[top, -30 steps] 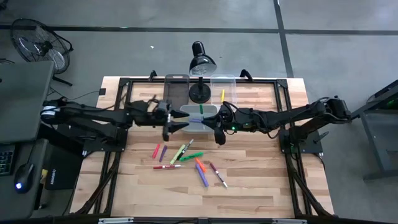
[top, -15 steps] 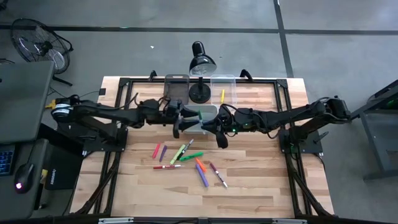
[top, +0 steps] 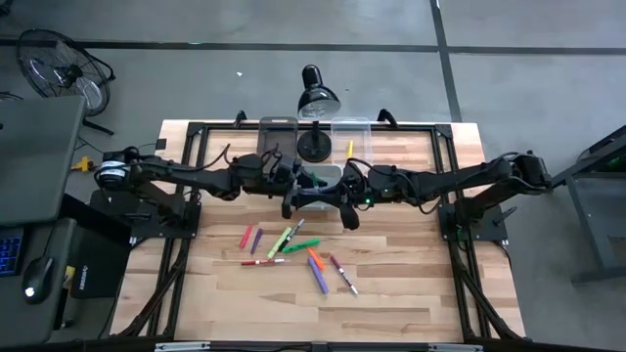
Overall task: Pick & Place Markers
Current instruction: Put the medium green marker into the black bin
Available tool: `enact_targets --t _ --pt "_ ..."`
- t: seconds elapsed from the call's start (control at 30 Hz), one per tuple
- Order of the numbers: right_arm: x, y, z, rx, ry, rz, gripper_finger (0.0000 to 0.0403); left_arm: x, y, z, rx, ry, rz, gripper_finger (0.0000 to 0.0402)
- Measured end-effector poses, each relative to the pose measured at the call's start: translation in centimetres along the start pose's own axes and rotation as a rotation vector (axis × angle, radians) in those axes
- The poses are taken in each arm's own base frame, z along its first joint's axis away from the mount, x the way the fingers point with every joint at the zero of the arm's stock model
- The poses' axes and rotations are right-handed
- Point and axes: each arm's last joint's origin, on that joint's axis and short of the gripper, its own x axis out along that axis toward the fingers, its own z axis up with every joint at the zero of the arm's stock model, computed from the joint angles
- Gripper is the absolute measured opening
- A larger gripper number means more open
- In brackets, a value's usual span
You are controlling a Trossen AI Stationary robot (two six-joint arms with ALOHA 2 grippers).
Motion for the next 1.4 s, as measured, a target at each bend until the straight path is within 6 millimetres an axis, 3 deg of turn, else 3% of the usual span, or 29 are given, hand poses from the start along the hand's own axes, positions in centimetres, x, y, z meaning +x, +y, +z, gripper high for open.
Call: enact_targets --t 0.73,1.1,1.4 --pt "-0.8 0.1 0.3 -0.008 0.009 -0.014 0.0027 0.3 0.3 -0.3 -0.011 0.089 0.062 0.0211" --pt "-1.5 0.0 0.2 -0.012 0.062 -0.037 0.0028 0.4 0.2 -0.1 -0.005 0.069 0.048 0.0108" --pt "-1.5 0.1 0.3 -0.011 0.047 -0.027 0.0033 0.3 0.2 -0.1 -0.004 0.079 0.033 0.0052"
